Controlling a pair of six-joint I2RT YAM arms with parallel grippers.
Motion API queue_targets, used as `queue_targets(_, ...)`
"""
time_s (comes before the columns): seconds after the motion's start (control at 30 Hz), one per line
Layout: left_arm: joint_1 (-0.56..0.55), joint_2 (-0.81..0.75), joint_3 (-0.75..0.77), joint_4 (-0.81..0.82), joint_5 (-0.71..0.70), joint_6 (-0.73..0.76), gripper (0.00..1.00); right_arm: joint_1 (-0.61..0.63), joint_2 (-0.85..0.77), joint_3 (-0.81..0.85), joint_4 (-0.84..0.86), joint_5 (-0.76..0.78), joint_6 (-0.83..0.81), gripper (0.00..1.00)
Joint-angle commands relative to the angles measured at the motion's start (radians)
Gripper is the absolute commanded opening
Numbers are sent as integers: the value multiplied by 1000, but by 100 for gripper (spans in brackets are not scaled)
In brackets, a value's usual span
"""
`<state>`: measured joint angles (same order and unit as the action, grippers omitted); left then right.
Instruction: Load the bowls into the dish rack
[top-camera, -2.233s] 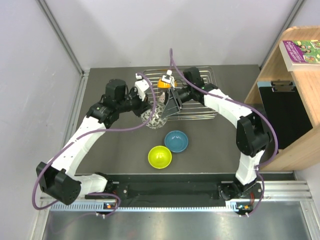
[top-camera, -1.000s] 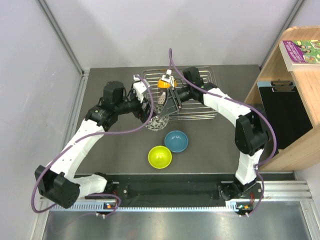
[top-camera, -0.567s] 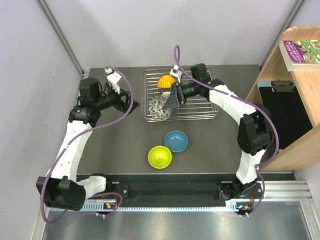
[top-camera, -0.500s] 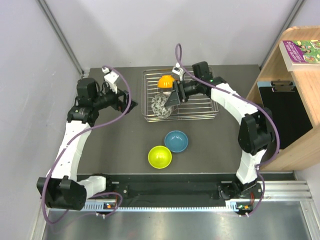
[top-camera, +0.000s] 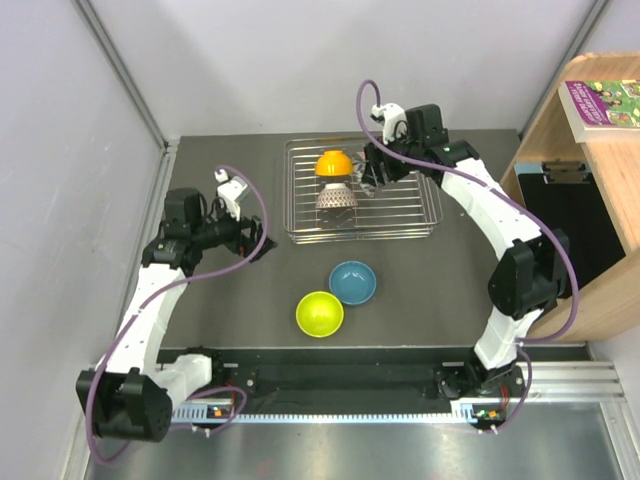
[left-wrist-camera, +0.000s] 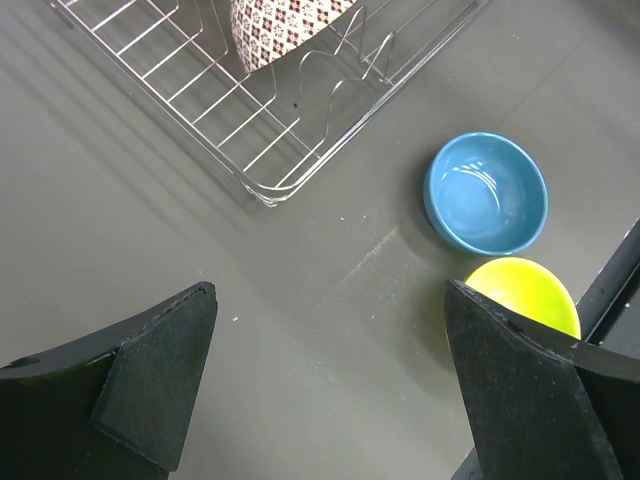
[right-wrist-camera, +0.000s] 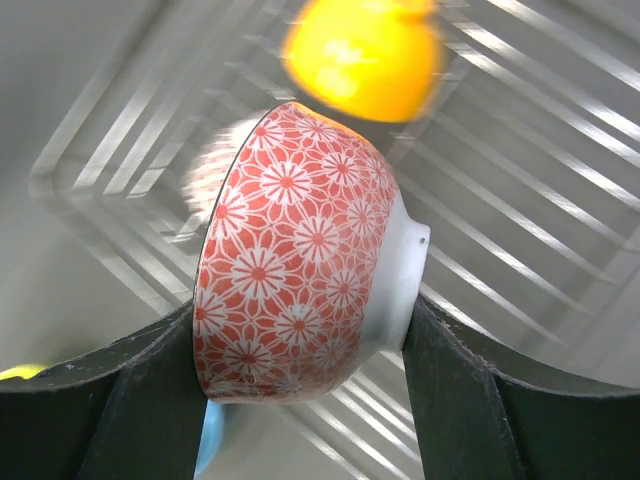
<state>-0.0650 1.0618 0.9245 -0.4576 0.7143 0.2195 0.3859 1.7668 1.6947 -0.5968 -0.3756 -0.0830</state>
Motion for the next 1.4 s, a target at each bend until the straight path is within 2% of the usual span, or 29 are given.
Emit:
queue_targets(0.0, 5, -63, -30, 17, 5, 30, 99, -5, -49, 69, 46, 257, -87, 0)
queue_targets(0.13, 5, -71, -35, 7, -16, 40, 99, -5, -9, 68, 57, 433, -127, 0)
queue_targets(0.63, 5, -111, -65, 45, -19, 7, 99, 51, 229, 111, 150, 839, -313, 0)
queue_targets(1.0, 7, -117, -75, 48, -16, 6, 99, 80, 370, 175, 247, 997, -425, 0)
queue_targets(1.37, 7, -129, -81, 45, -16, 6, 99, 85, 450, 183, 350, 986, -504, 0)
